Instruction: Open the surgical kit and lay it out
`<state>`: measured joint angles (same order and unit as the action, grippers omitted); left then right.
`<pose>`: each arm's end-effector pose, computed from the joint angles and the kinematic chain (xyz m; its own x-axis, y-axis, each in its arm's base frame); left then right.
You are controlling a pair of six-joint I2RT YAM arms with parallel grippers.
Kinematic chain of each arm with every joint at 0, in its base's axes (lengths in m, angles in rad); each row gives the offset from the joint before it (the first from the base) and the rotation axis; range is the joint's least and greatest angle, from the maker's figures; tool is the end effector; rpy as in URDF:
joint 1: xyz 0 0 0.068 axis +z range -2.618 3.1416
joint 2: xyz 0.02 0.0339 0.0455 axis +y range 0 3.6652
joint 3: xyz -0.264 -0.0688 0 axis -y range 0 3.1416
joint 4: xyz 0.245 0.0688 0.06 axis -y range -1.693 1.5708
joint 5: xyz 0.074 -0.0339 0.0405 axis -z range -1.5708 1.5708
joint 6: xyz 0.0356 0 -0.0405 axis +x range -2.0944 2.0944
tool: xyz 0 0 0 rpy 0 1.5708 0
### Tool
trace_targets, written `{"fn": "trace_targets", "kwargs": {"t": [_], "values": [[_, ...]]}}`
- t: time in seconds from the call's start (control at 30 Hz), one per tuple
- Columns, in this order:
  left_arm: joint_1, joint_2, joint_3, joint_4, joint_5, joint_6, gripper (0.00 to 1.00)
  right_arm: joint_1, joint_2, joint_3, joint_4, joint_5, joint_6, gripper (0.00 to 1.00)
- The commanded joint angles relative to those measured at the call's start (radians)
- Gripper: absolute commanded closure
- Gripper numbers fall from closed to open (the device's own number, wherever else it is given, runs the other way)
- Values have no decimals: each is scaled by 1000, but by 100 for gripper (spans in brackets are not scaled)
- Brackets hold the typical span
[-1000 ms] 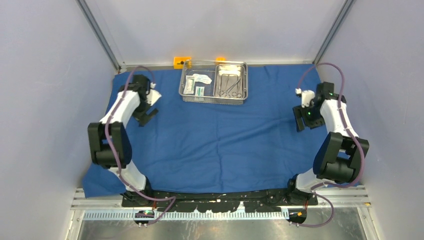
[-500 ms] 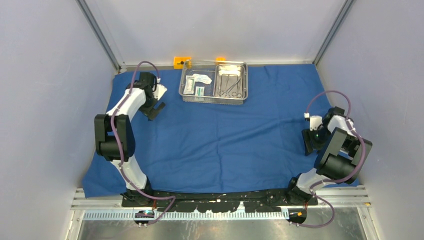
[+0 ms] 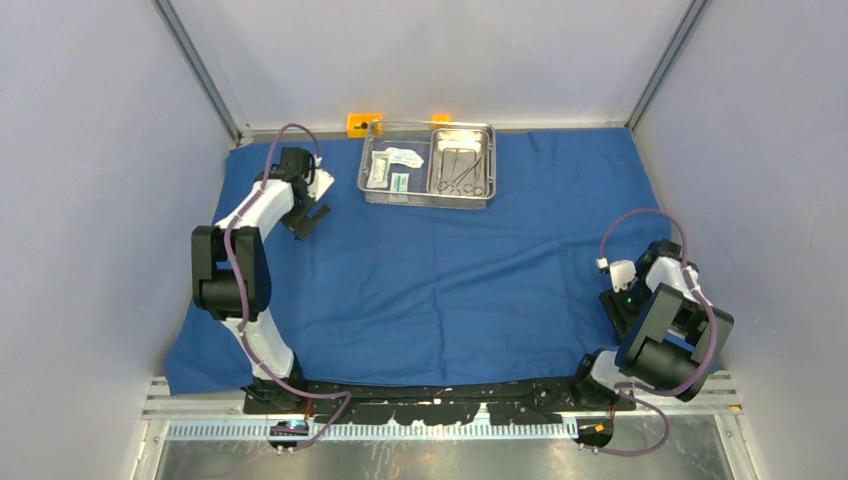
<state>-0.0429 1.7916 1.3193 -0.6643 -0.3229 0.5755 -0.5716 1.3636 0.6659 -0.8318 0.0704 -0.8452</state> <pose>0.3688 -0.0045 0.2153 -0.8108 0.5514 -0.1962 0.4155 0.7785 0.4705 0.1639 -0.1084 0.1510 -0.9632 -0.2678 0.0252 -0.2689 0.9600 -0.0775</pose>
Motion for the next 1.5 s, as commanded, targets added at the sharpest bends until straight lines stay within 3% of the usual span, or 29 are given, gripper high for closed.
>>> {"fn": "trace_targets", "kwargs": {"t": [0.0, 0.2, 0.5, 0.77, 0.9, 1.07, 1.33, 1.47], "values": [[5, 34, -7, 71, -22, 19, 0, -8, -9, -66, 6, 67, -37, 41], [36, 149, 128, 11, 46, -27, 0, -10, -24, -14, -14, 14, -10, 41], [103, 416, 569, -261, 295, -172, 0, -9, -33, 197, -113, -160, 83, 41], [124, 662, 956, -418, 470, -298, 0, -10, -8, 236, -113, -165, 101, 41], [124, 753, 1051, -456, 506, -349, 4, -10, -3, 245, -115, -160, 104, 41], [124, 775, 1014, -443, 501, -359, 19, -10, 0, 255, -118, -154, 104, 41], [125, 809, 995, -466, 492, -338, 60, -10, 15, 280, -123, -166, 111, 42], [123, 819, 998, -468, 491, -337, 86, -8, 15, 281, -124, -164, 109, 42]]}}
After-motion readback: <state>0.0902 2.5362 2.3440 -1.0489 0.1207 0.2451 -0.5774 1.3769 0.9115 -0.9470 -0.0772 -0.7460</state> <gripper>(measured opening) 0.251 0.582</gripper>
